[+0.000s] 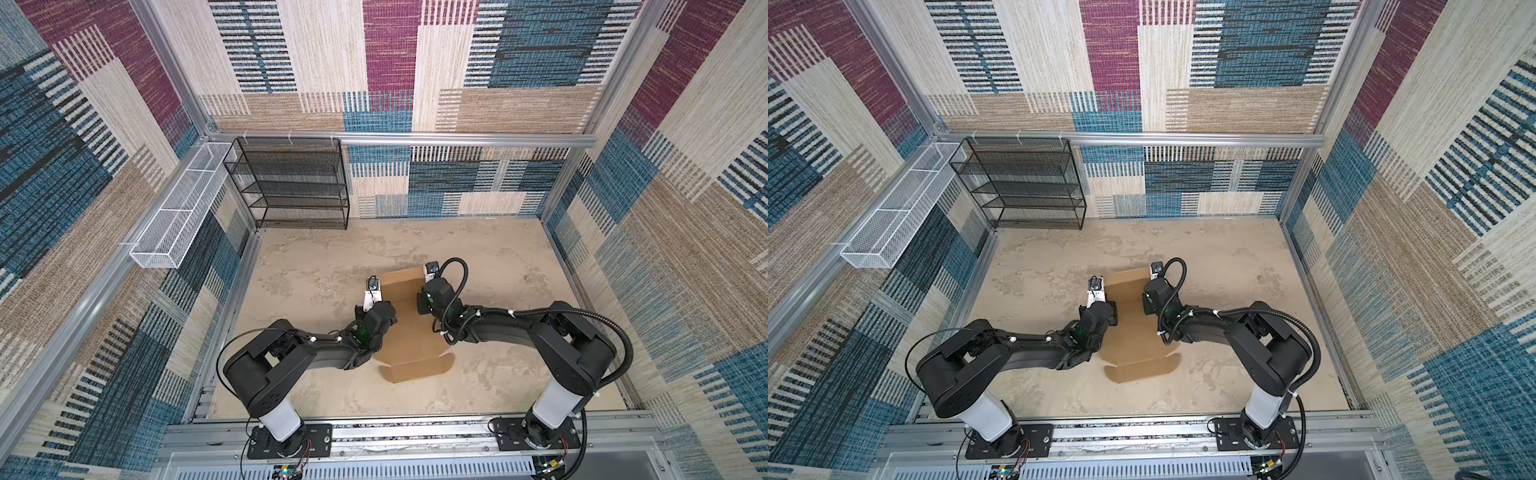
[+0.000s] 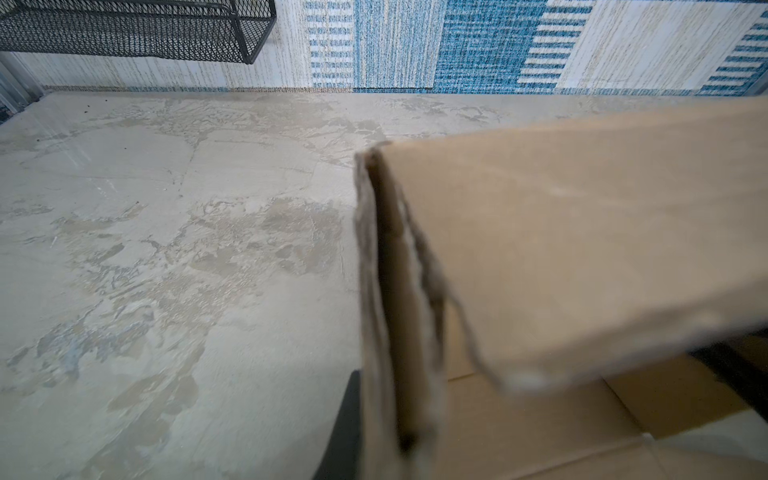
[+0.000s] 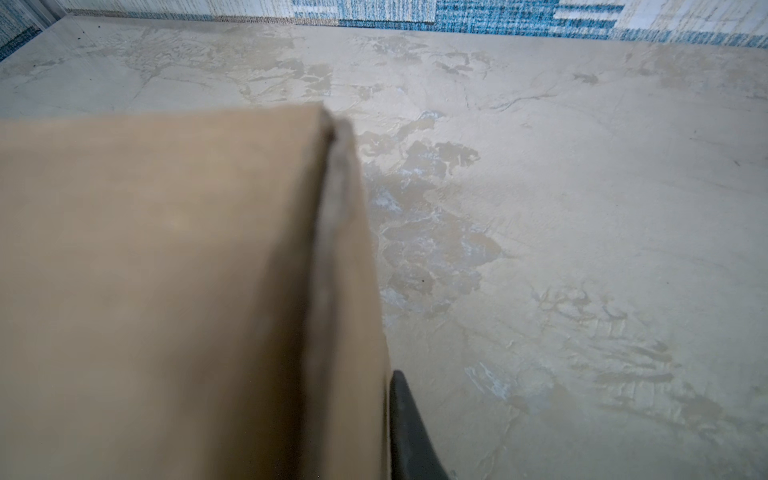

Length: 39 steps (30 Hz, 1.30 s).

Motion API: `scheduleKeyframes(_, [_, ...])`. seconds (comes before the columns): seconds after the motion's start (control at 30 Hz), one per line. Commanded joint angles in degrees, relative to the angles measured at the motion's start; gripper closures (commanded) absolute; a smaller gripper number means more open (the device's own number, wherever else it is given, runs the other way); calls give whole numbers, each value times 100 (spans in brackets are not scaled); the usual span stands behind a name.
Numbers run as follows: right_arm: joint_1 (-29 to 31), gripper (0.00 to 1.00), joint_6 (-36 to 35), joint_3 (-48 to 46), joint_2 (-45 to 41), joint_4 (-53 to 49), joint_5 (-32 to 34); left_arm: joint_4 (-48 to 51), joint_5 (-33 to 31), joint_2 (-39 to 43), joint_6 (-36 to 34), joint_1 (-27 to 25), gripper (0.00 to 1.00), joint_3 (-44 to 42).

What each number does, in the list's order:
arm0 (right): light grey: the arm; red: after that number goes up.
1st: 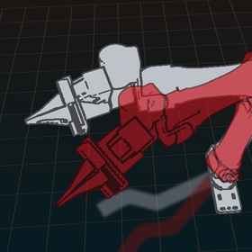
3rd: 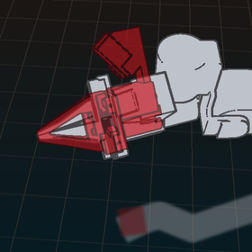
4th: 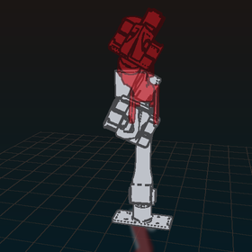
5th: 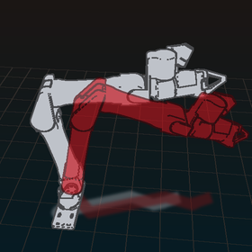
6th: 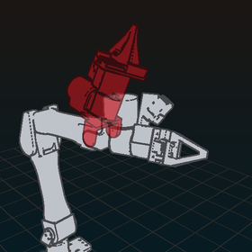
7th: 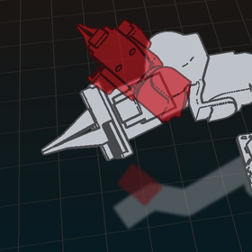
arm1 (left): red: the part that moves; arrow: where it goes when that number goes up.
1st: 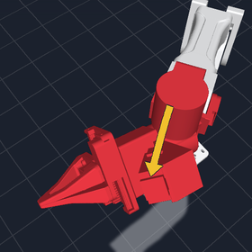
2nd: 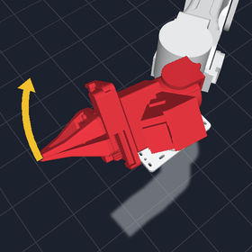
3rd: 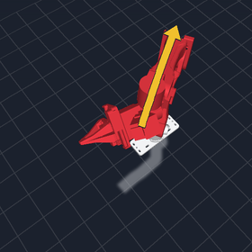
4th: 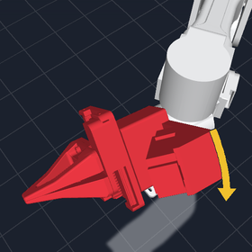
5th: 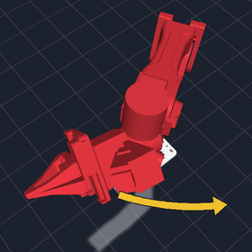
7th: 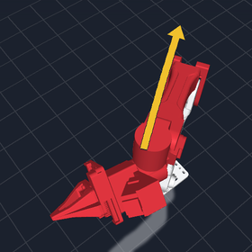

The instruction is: Fold the paper box

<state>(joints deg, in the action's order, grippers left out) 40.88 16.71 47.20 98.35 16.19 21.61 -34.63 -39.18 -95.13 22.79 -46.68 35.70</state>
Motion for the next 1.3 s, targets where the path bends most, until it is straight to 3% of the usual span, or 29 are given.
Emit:
scheduleKeyframes(0.0, [7,78,157,31,-47,56,2,832,201,-8,138,-17,100,20])
scheduleKeyframes(0.17, [7,69,182,0,-224,31,-93,921,149,26,163,-17,100,24])
scheduleKeyframes(0.4, [7,68,209,-18,-370,-62,-241,1179,60,100,259,-17,100,93])
scheduleKeyframes(0.7, [5,69,386,-220,-166,195,-320,1257,77,140,297,-17,100,79])
scheduleKeyframes(1.17, [6,81,349,-64,-43,245,-331,1346,43,115,226,-17,100,182])
scheduleKeyframes(1.27, [3,82,359,-44,-35,212,-343,1360,42,92,201,-17,94,222])
